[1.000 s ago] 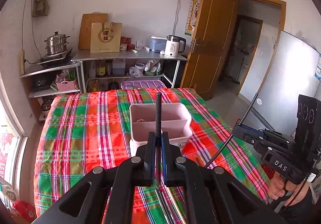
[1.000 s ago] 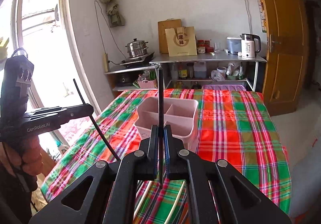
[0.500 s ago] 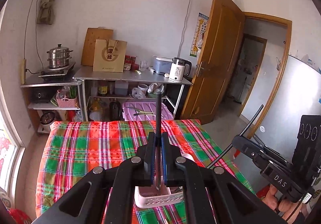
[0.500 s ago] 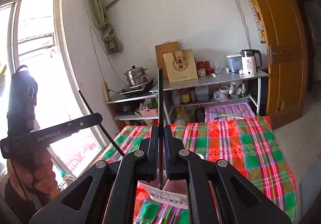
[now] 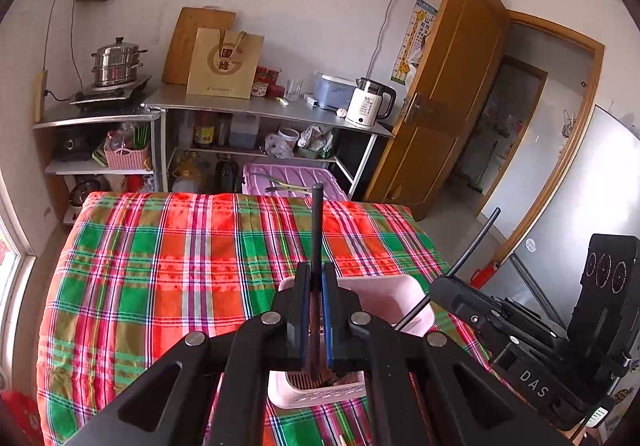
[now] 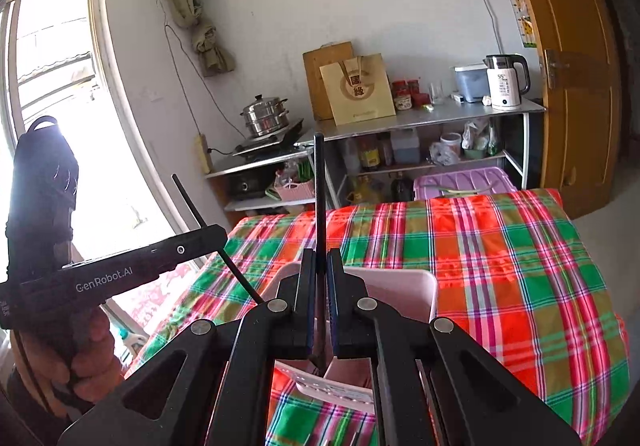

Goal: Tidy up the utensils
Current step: 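Carry the left tool's chopstick over the pink basket while the right tool carries its chopstick there, then open the left tool into the basket while the right tool releases its chopstick too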

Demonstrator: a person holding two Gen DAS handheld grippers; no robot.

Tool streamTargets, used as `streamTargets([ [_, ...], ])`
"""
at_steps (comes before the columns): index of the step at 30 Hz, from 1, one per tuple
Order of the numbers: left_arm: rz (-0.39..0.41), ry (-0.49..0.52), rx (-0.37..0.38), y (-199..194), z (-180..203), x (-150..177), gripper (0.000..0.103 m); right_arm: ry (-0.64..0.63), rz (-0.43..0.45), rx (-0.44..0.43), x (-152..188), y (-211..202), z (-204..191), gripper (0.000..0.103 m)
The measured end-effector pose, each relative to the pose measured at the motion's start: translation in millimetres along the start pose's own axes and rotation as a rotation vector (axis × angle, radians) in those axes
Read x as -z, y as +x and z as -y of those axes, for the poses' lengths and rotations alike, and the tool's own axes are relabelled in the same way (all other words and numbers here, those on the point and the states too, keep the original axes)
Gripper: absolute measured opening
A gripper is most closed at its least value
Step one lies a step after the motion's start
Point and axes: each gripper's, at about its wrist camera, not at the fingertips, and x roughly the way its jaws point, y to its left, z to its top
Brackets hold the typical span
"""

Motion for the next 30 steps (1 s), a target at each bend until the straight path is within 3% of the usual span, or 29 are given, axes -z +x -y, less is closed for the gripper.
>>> streamTargets([
  [9, -0.028, -0.013, 0.005, 7.6, -7.6, 12.0, 0.006, -0.01, -0.056, -0.007, 14.6, 9.3, 0.0, 0.006],
  [14, 0.0, -0.029, -0.009, -6.5, -10.8, 12.4, 0.033, -0.017, -0.042, -0.003, 12.0, -1.7, 0.3, 0.015],
  [23, 0.094, -0.019, -0.041, -58.9, -6.8, 29.9, 0.033, -0.046, 0.03, 0.036, 17.8, -56.7, -2.8, 0.017],
  [30, 0.167, 0.054, -0.057, -110.2, 13.8, 71.3, 0.033, -0.086, 0.047, 0.039, 48.9, -107.0, -10.9, 0.017],
])
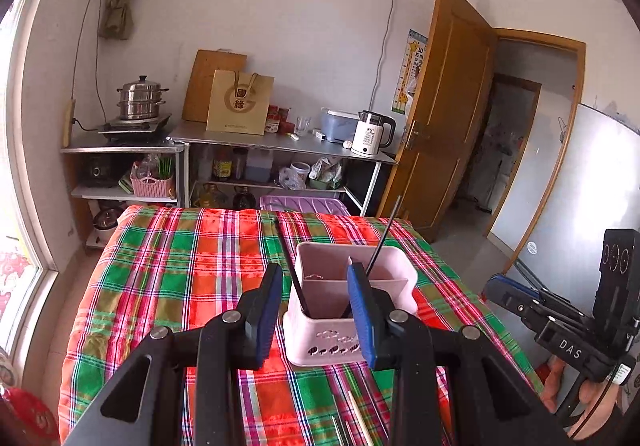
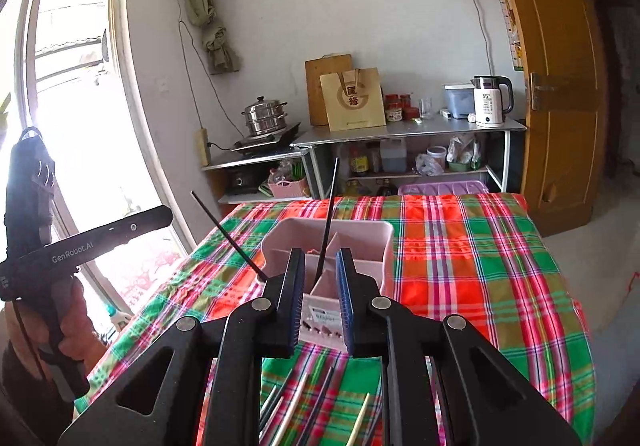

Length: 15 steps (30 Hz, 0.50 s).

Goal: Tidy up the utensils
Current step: 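Open the left tool into the basket while the right tool releases its chopstick too, then move both tools back down to the remaining chopsticks on the cloth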

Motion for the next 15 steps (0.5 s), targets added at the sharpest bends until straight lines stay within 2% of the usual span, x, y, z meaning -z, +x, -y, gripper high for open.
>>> streamTargets([
  [8, -0.005, 0.034, 0.056, -44.9, 23.2, 66.7, 0.033, -0.01, -0.012, 0.014, 48.2, -38.8, -5.3, 0.017],
  [15, -0.054, 0.013, 0.064, -54.7, 27.1, 111.2, 0.033, 0.014, -0.053, 0.038, 78.7, -48.4, 0.5, 0.017],
])
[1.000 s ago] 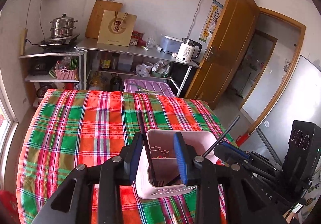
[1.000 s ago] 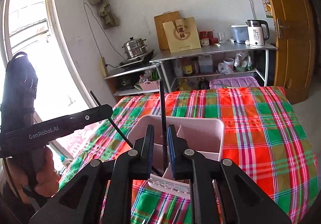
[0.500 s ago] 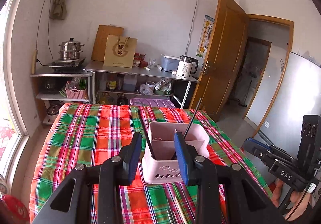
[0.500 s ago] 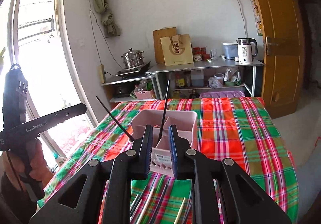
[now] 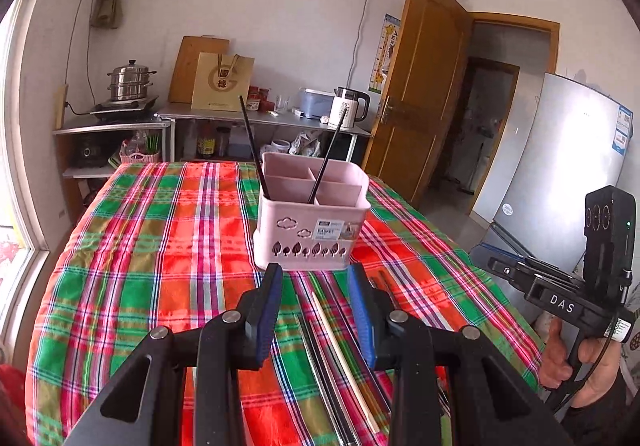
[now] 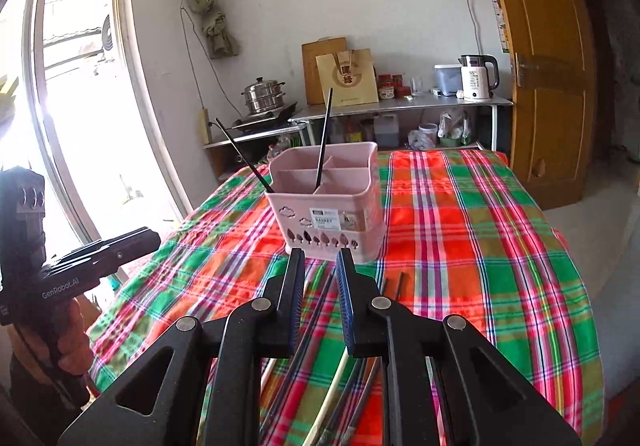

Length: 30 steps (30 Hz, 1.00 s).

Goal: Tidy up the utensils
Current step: 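Move both tools back down to the remaining chopsticks on the cloth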

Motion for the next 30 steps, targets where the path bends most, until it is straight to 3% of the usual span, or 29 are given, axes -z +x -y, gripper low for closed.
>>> streamTargets([
  [14, -0.116, -0.039, 0.002, 31.3, -4.0, 28.7, 0.033, 0.023, -0.065, 0.013, 19.9, 16.2, 11.3, 0.017],
  [30, -0.31, -0.041, 0.006, 114.6, -8.2, 37.9, 0.028, 0.059, -0.221, 0.054, 43.9, 70.6, 33.9, 0.015],
])
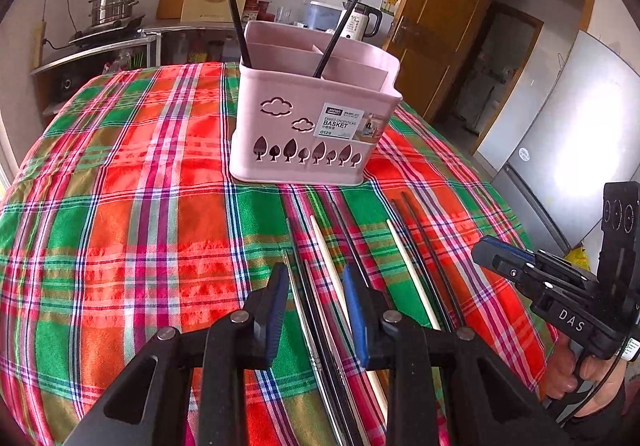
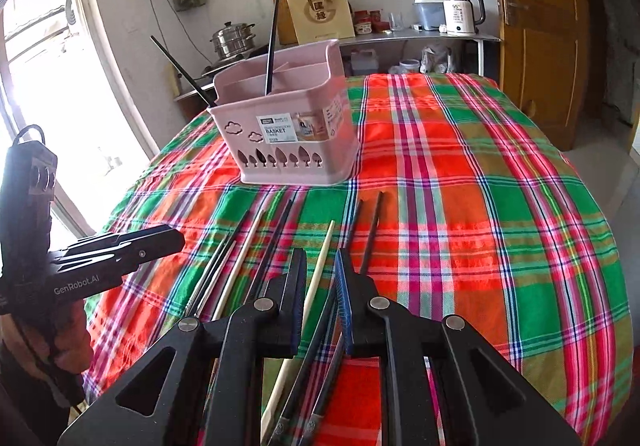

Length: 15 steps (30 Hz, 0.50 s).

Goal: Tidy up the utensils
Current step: 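Move both tools back down to the remaining chopsticks on the cloth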

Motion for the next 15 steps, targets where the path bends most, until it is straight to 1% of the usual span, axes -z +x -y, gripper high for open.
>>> streamTargets([
  [5, -0.046, 0.007, -0.009, 23.4, -2.6, -8.3, 0.023, 0.003, -0.037, 0.004, -2.0, 18.1, 2.8, 0.014],
  [13, -0.092, -0.01, -0.028, 48.8, -10.8, -18.3, 0.022, 0.004, -0.078, 0.017, -5.4, 41.2, 5.3, 0.013],
  [15, -0.104, -0.006, -0.036, 54.3, -10.4, -20.9, 0.019, 0.007, -0.085, 0.018, -6.4, 45.7, 6.0, 0.011],
])
